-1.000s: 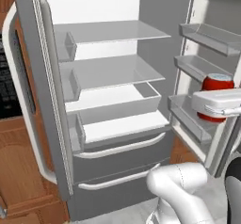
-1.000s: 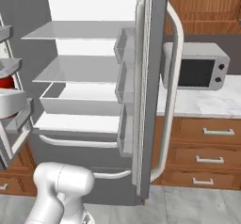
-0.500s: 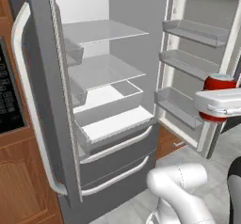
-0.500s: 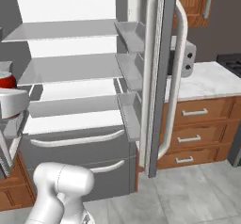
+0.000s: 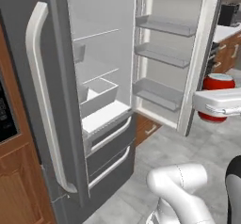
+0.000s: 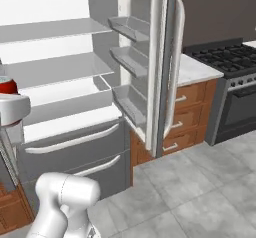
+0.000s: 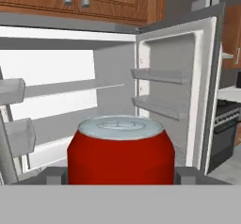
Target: Open the fridge, grab two sodas, and place both sodas inside the bowl with ice on the dining counter.
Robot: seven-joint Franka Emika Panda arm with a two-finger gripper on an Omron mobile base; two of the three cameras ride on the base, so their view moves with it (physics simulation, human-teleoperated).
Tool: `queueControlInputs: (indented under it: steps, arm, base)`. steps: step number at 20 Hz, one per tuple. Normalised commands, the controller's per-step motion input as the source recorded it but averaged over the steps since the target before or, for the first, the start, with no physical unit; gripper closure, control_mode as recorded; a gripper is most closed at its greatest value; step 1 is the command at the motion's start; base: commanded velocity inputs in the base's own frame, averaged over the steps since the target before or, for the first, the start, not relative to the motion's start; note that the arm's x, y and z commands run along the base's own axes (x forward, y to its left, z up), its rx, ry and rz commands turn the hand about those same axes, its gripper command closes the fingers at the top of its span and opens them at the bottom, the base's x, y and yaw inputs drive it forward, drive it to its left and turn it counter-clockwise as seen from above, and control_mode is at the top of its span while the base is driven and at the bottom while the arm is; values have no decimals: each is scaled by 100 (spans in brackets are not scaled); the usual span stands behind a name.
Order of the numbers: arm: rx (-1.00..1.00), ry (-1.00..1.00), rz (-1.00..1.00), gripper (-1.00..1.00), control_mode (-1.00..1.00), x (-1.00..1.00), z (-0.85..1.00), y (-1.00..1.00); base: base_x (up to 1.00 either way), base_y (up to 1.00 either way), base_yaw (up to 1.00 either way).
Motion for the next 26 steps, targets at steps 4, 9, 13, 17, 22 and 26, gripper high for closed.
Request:
queueControlInputs:
  steps: [4, 9, 13, 17, 22, 26]
  arm:
    - [0, 0, 0, 100, 100, 0, 0, 0]
    - [0, 0, 0, 100, 100, 0, 0, 0]
    - [0, 0, 0, 100, 100, 0, 0, 0]
    - [0, 0, 0, 100, 100, 0, 0, 0]
    - [0, 0, 0, 100, 100, 0, 0, 0]
    - [0, 0, 0, 100, 100, 0, 0, 0]
  base:
    - [-81, 17, -48]
    - [-86, 17, -47]
    - [-87, 13, -45]
    - [-92, 10, -44]
    - [-99, 2, -40]
    - [-100, -2, -28]
